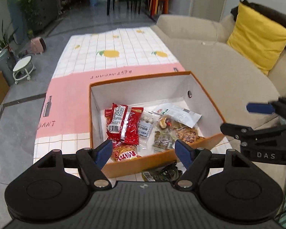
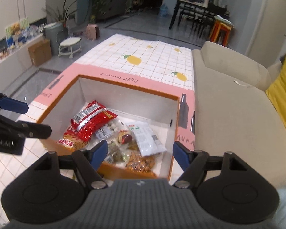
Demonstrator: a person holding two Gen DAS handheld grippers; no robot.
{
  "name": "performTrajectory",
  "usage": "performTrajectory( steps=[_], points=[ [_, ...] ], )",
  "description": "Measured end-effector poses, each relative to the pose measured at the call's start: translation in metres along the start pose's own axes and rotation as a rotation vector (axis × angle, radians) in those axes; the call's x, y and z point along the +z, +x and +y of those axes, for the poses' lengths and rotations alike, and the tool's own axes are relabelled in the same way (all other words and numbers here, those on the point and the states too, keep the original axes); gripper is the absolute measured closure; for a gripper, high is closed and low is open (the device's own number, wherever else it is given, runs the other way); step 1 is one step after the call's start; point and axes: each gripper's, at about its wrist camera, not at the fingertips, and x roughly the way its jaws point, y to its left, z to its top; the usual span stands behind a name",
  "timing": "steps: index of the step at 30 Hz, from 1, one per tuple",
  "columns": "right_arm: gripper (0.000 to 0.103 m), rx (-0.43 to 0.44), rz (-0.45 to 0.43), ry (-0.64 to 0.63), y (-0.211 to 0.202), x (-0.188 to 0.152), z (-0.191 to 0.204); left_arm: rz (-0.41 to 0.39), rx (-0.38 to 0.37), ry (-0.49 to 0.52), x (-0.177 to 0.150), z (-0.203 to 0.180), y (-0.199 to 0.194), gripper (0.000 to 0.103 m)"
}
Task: Organize snacks
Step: 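Withdraw both tools from the box toward the dark pouch and green sausage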
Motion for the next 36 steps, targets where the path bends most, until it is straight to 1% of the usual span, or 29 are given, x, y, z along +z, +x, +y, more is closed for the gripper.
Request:
performTrajectory(
  steps=[3, 6, 12, 15, 18, 22, 24, 27, 31, 36],
  points=[
    [0.030, 0.003, -0.036, 0.063, -0.020, -0.024, -0.006, -0.058, -0.025, -0.013, -0.016, -0.003, -0.018, 0.016],
    [0.030, -0.005, -0.064, 0.110, -0.035, -0.049, -0.009, -0.113, -0.028, -0.028, -0.033, -0.009, -0.034, 0.016],
    [0.030, -0.054, -0.081, 0.137, -0.053, -0.093, -0.002, -0.135, -0.041, -0.018, -0.065, -0.024, -0.043, 0.016],
    [0.030, -0.049, -0.091, 0.157, -0.058, -0.113, 0.001, -0.137, -0.042, -0.017, -0.079, -0.029, -0.042, 0.016],
    [0.030, -0.046, -0.091, 0.178, -0.058, -0.131, 0.000, -0.118, -0.040, -0.035, -0.092, -0.032, -0.034, 0.016],
    [0.030, -0.076, -0.065, 0.146, -0.046, -0.147, 0.004, -0.068, -0.057, -0.065, -0.106, -0.036, -0.017, 0.017],
    [0.030, -0.070, -0.054, 0.141, -0.040, -0.154, 0.005, -0.048, -0.063, -0.068, -0.114, -0.039, -0.007, 0.018],
    [0.030, -0.054, -0.031, 0.145, -0.027, -0.163, 0.004, -0.016, -0.053, -0.072, -0.123, -0.042, 0.008, 0.021],
    [0.030, -0.056, 0.005, 0.140, -0.012, -0.170, 0.004, 0.016, -0.048, -0.068, -0.129, -0.044, 0.019, 0.021],
    [0.031, -0.053, 0.018, 0.133, 0.006, -0.163, 0.003, 0.034, -0.058, -0.087, -0.118, -0.043, 0.035, 0.021]
  ],
)
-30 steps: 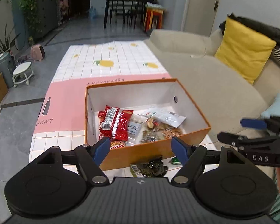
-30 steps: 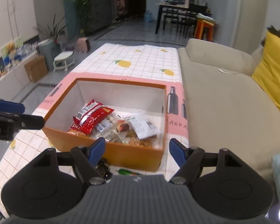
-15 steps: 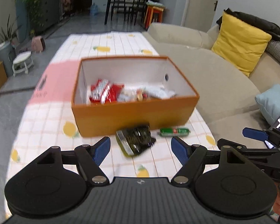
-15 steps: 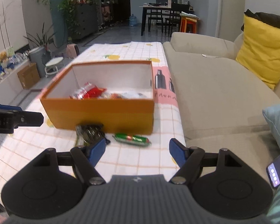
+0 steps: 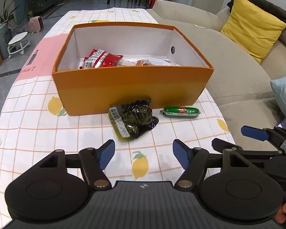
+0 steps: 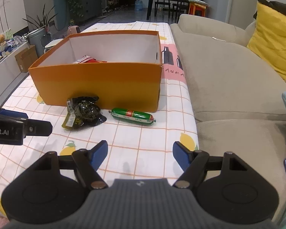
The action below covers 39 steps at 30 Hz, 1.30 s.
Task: Organize snacks
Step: 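Withdraw both tools from the box toward the dark pouch and green sausage, then grasp the dark green pouch with the left tool while the right tool grasps the green sausage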
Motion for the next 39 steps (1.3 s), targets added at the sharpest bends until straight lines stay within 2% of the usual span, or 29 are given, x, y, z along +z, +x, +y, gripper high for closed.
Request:
performTrajectory(
  steps=[8, 15, 22, 27, 29, 31, 33, 36, 38, 39],
  points=[
    [0.031, -0.023, 0.042, -0.016, 0.042, 0.020, -0.003, 0.065, -0.035, -0.071, 0.017, 0.001, 0.044, 0.023],
    [0.031, -0.003, 0.091, -0.070, 0.078, 0.034, -0.006, 0.105, -0.020, -0.172, 0.032, 0.009, 0.076, 0.023],
    [0.031, 0.020, 0.117, -0.121, 0.110, 0.043, -0.006, 0.130, 0.042, -0.227, 0.040, 0.010, 0.098, 0.023],
    [0.031, 0.058, 0.140, -0.108, 0.126, 0.048, -0.004, 0.170, 0.108, -0.252, 0.044, 0.012, 0.110, 0.023],
    [0.032, 0.067, 0.145, -0.107, 0.126, 0.046, -0.002, 0.178, 0.110, -0.271, 0.043, 0.017, 0.111, 0.024],
    [0.036, 0.073, 0.149, -0.099, 0.123, 0.043, 0.000, 0.176, 0.097, -0.279, 0.041, 0.022, 0.107, 0.026],
    [0.052, 0.070, 0.149, -0.095, 0.119, 0.039, 0.001, 0.173, 0.095, -0.270, 0.038, 0.025, 0.102, 0.034],
    [0.066, 0.092, 0.159, -0.080, 0.112, 0.034, 0.003, 0.191, 0.104, -0.256, 0.033, 0.030, 0.096, 0.045],
    [0.069, 0.111, 0.164, -0.073, 0.107, 0.031, 0.008, 0.206, 0.140, -0.252, 0.028, 0.035, 0.092, 0.052],
    [0.069, 0.122, 0.166, -0.071, 0.104, 0.029, 0.010, 0.206, 0.162, -0.253, 0.026, 0.039, 0.089, 0.053]
  ],
)
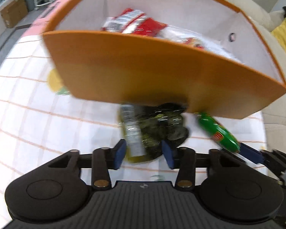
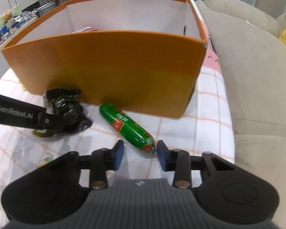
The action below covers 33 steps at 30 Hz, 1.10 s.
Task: Organize snacks
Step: 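Grasp the dark green pouch with the left tool while the right tool grasps the green sausage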
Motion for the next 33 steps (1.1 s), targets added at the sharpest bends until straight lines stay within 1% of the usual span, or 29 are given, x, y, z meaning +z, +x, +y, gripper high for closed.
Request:
performTrajectory(
  steps=[2, 4, 6, 8, 11, 13, 15, 19, 21, 24, 28, 30, 32, 33],
  points=[
    [0.069, 0.026, 0.002, 0.003, -0.005, -0.004, 0.006, -0.003, 0.031, -0.012, -0.002, 0.010, -0.002, 0.053],
    [0.069, 0.045, 0.005, 0.005, -0.007, -0.006, 0.010, -0.001, 0.026, -0.028, -0.004, 0.020, -0.004, 0.053],
    [0.068, 0.049, 0.000, -0.005, -0.009, -0.008, 0.014, -0.016, -0.013, -0.022, -0.006, 0.024, -0.010, 0.053],
    [0.068, 0.034, -0.013, -0.029, -0.011, -0.007, 0.016, -0.037, -0.047, 0.013, -0.006, 0.024, -0.014, 0.052],
    [0.062, 0.019, -0.030, -0.044, -0.012, -0.005, 0.013, -0.059, -0.082, 0.065, -0.003, 0.015, -0.020, 0.046],
    [0.062, 0.024, -0.033, -0.045, -0.010, -0.002, 0.013, -0.070, -0.112, 0.072, -0.001, 0.008, -0.021, 0.044],
    [0.062, 0.029, -0.037, -0.051, -0.008, -0.001, 0.014, -0.074, -0.138, 0.064, 0.003, 0.001, -0.018, 0.040],
    [0.064, 0.037, -0.032, -0.050, -0.001, 0.003, 0.017, -0.063, -0.116, 0.037, 0.007, -0.013, -0.007, 0.037],
    [0.070, 0.041, -0.031, -0.035, 0.001, 0.006, 0.018, -0.068, -0.109, 0.026, 0.007, -0.019, -0.001, 0.037],
    [0.074, 0.050, -0.024, 0.000, 0.004, 0.008, 0.015, -0.061, -0.074, -0.004, 0.010, -0.024, 0.008, 0.035],
    [0.075, 0.067, -0.013, 0.032, 0.008, 0.009, 0.012, -0.061, -0.039, -0.055, 0.016, -0.025, 0.017, 0.027],
    [0.075, 0.071, -0.009, 0.045, 0.009, 0.008, 0.013, -0.067, -0.027, -0.063, 0.017, -0.025, 0.021, 0.024],
    [0.075, 0.069, -0.010, 0.051, 0.008, 0.008, 0.014, -0.074, -0.025, -0.053, 0.017, -0.025, 0.021, 0.023],
    [0.076, 0.067, -0.009, 0.056, 0.008, 0.007, 0.014, -0.077, -0.030, -0.039, 0.016, -0.025, 0.020, 0.027]
  ],
)
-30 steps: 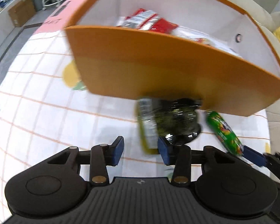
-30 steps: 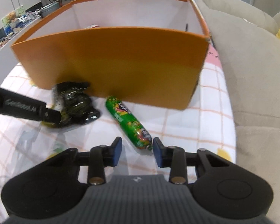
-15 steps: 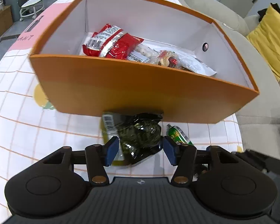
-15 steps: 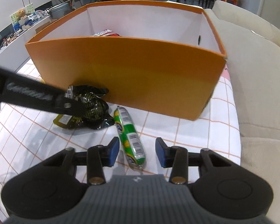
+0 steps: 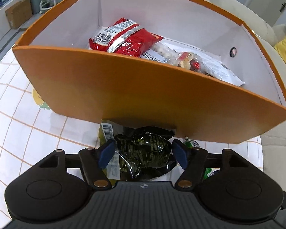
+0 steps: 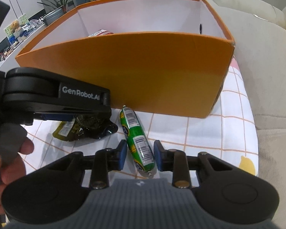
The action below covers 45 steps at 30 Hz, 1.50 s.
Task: Organize snacks
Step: 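Grasp the dark green pouch with the left tool while the right tool grasps the green sausage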
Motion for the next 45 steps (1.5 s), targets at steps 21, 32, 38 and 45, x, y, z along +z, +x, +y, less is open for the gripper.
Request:
performTrajectory(
  steps=[21, 32, 38, 45],
  points=[
    [0.082, 0.079, 0.090, 0.105, -0.032, -0.041, 0.013, 0.137, -0.123, 0.438, -0.048, 0.029, -0.049, 0.041],
    [0.078, 0.056, 0.023, -0.008, -0.038, -0.050, 0.023, 0.013, -0.078, 0.348, -0.063, 0.006, -0.046, 0.035],
    [0.076, 0.042, 0.009, -0.069, -0.036, -0.052, 0.025, 0.033, -0.024, 0.374, -0.065, 0.007, -0.038, 0.035],
    [0.076, 0.056, -0.004, -0.064, -0.031, -0.051, 0.021, 0.046, 0.003, 0.405, -0.067, 0.015, -0.030, 0.031]
  ],
)
